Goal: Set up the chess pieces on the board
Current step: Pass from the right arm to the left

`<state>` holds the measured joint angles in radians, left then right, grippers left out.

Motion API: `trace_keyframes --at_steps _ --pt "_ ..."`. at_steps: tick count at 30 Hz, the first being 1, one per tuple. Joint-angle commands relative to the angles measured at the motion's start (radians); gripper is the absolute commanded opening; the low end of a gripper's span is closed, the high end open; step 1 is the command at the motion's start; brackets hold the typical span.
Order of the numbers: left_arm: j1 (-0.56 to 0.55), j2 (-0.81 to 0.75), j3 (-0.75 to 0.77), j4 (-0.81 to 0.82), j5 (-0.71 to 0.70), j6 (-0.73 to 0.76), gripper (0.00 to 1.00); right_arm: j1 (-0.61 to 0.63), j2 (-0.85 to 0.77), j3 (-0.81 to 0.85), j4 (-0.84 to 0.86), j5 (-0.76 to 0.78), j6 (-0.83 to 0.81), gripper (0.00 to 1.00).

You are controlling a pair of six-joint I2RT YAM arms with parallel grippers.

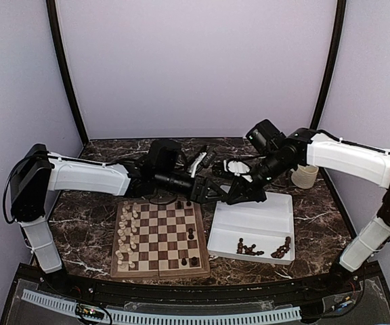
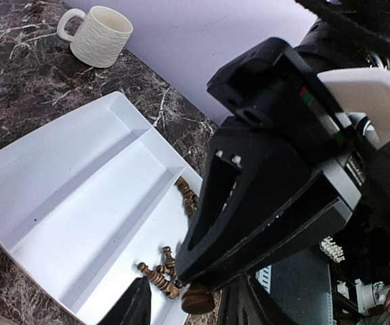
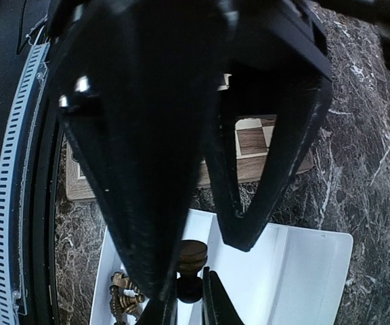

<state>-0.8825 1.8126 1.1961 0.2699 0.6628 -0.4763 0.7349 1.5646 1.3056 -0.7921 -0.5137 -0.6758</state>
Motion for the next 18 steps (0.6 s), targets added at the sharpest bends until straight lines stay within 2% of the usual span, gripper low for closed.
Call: trace_keyframes --at_steps 1,5,9,12,14,18 --pt "0.015 -0.006 0.005 0.077 0.065 -0.031 0.43 0.017 -0.007 0.025 -0.008 0.014 -0.006 0.12" --pt "0.02 0.003 0.007 0.08 0.078 -0.04 0.38 0.018 -0.002 0.037 -0.009 0.016 -0.004 0.12" --pt "0.022 0.007 0.009 0.064 0.078 -0.039 0.44 0.018 0.005 0.043 -0.009 0.02 0.003 0.12" --pt "0.025 0.015 0.014 0.043 0.072 -0.036 0.45 0.018 0.01 0.051 -0.007 0.016 0.01 0.12" --pt "0.027 0.023 0.018 0.036 0.075 -0.034 0.43 0.018 0.013 0.058 -0.007 0.013 0.012 0.12" --pt "0.032 0.031 0.023 0.043 0.091 -0.041 0.34 0.018 0.019 0.065 -0.008 0.015 0.015 0.12"
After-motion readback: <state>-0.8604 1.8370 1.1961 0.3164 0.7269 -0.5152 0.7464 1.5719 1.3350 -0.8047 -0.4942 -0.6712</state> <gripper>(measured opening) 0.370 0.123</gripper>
